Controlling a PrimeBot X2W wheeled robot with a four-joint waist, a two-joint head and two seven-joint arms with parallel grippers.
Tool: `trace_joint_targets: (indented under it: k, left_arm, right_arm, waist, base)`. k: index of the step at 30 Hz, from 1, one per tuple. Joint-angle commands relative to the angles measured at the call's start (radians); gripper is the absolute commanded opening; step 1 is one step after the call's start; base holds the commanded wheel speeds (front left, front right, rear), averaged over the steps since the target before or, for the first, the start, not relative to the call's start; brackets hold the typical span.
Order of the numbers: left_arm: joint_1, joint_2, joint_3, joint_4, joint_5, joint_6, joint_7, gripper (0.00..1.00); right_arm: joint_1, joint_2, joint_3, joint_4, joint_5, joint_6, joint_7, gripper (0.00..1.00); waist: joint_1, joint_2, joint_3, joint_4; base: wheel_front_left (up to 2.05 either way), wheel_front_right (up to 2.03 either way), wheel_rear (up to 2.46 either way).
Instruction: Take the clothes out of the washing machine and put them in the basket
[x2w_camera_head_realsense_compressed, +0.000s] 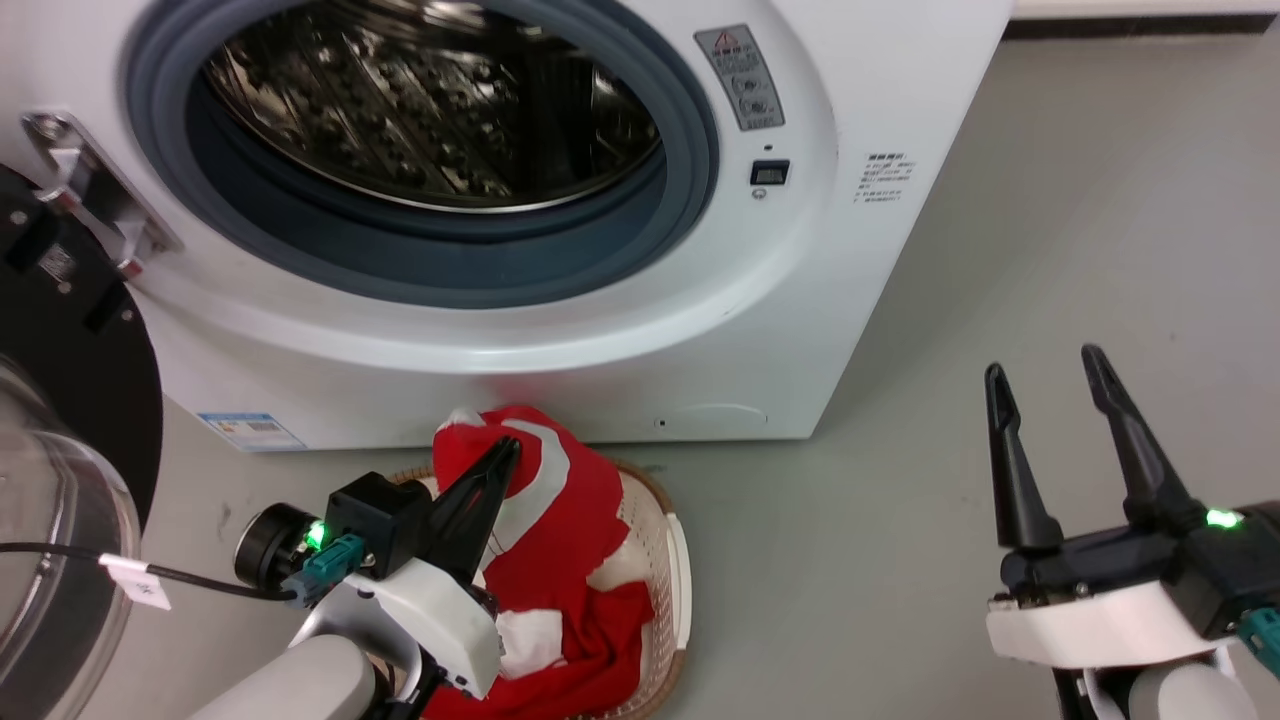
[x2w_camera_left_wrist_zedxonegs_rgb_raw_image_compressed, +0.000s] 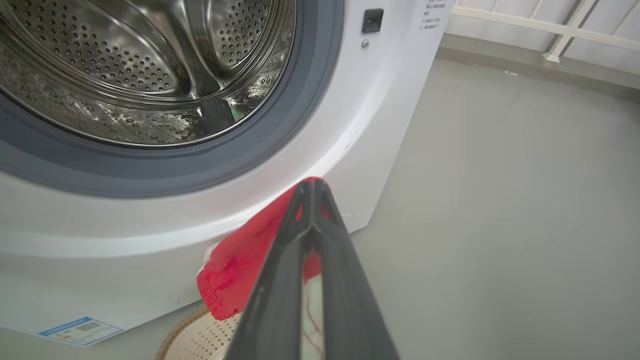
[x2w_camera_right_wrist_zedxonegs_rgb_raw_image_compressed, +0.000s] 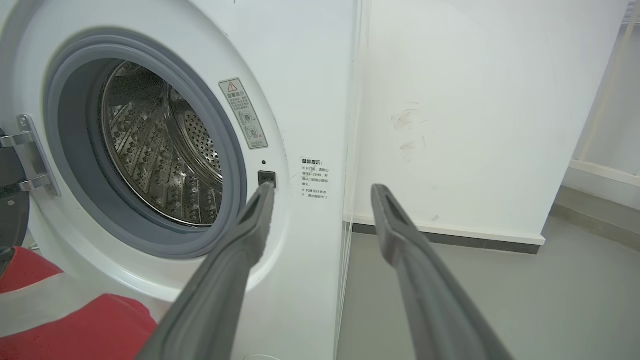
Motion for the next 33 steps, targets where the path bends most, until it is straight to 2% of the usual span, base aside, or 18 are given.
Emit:
trace_joint_targets:
  k: [1,10,22,28,33]
  left_arm:
    - [0.004,-0.005,0.001,0.01,-0.001,-0.007,-0.005,0.0]
    - [-0.067,-0.111,-0.005,0.283,-0.01,-0.107,-0.035,0.0]
    - [-0.237,-0.274,0.004,0.77,-0.005,-0.259,-0.048,0.0]
    - [-0.337,-0.334,-0.026,0.979,0.016,-0.315,-0.034,0.0]
    - [-0.409,-0.389,-0.053,1.114,0.028,-0.334,0.001,0.0]
  right_arm:
    - [-0.018,0.001,-0.001,-0.006,-0.003,-0.001,-0.002,1.0]
    - [-0.127,0.0,0.0,-0.037,0.001,-0.001,-0.002,1.0]
    - [-0.236,0.001,-0.009,-0.072,0.013,-0.001,-0.002,1.0]
    - [-0.27,0.001,-0.015,-0.09,0.023,-0.001,-0.002,1.0]
    - [-0.291,0.001,-0.019,-0.103,0.024,-0.001,-0.002,1.0]
  waist:
    - [-0.0001,0.0,0.046,-0.002]
    - [-0.0001,0.0,0.246,-0.025]
    - [-0.0001,0.0,0.465,-0.069]
    - [-0.0001,0.0,0.554,-0.083]
    - [-0.0001,0.0,0.614,-0.082]
  base:
    - [0.0,0.0,0.0]
    - [0.0,0.0,0.0]
    - [0.0,0.0,0.0]
    - [0.0,0.0,0.0]
    - [0.0,0.0,0.0]
